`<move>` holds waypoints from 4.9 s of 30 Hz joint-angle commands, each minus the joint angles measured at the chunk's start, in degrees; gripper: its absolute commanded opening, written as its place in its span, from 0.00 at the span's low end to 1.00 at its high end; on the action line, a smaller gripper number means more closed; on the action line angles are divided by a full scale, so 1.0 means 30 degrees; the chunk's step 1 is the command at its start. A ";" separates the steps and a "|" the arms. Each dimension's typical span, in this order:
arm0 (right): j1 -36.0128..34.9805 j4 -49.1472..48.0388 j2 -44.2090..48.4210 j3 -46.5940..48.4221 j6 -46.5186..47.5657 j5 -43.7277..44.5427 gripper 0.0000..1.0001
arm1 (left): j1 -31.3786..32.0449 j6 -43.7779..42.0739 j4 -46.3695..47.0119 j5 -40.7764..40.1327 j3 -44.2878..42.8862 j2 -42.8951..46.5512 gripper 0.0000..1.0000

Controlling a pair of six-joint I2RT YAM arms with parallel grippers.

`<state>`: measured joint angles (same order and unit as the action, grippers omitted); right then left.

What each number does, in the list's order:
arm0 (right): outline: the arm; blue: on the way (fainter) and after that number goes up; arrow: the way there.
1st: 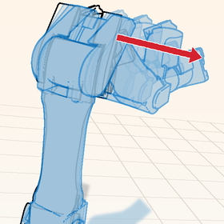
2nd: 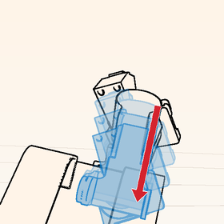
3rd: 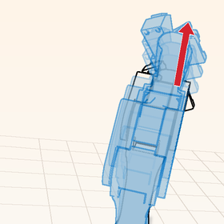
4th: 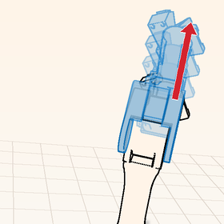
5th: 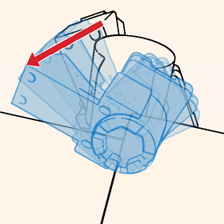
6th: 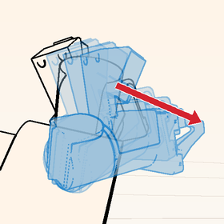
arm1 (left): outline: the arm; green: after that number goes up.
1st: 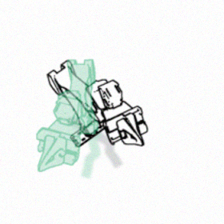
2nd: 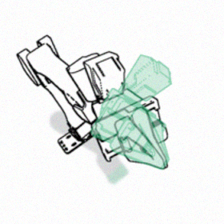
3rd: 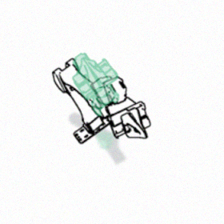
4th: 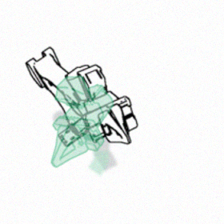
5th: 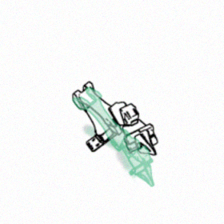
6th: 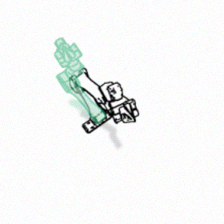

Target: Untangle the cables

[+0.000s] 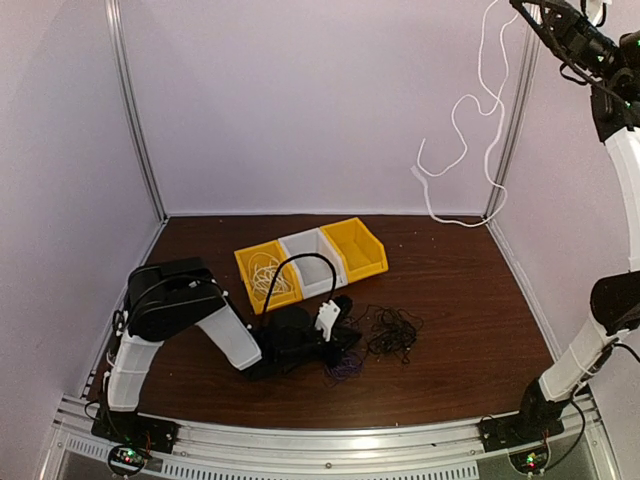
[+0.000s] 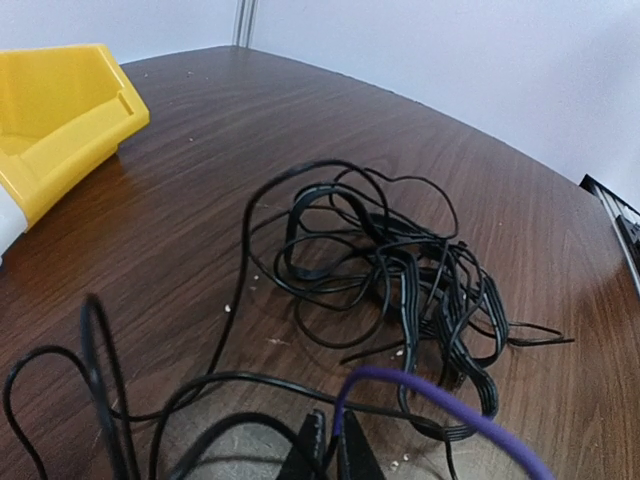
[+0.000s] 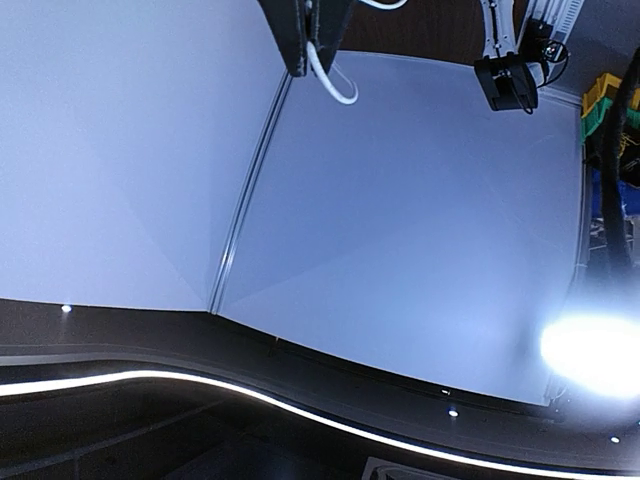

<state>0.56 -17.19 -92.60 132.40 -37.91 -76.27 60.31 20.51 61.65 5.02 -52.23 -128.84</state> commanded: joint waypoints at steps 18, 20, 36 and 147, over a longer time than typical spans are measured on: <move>-0.1301 0.5611 0.3239 -1.0365 0.6912 0.1072 0.00 | 0.0197 -0.1805 -0.0689 0.2095 0.2486 0.9608 0.56; -0.1950 0.7565 0.3267 -1.0372 0.8551 0.1838 0.00 | 0.0198 -0.1840 -0.0590 0.1901 0.2369 1.0396 0.59; -0.6221 1.4153 0.3297 -0.9961 1.4586 0.6052 0.00 | 0.0557 -0.3764 -0.8144 0.2013 -0.0465 1.2408 0.68; -0.4847 1.0375 0.5738 -2.5588 1.7854 0.7145 0.57 | -1.0111 -1.0068 -1.9885 0.2197 -0.9707 1.2191 0.00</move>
<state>-14.61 18.63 -75.53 59.37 14.66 -53.17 30.87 -7.64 1.58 13.21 -81.87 -94.39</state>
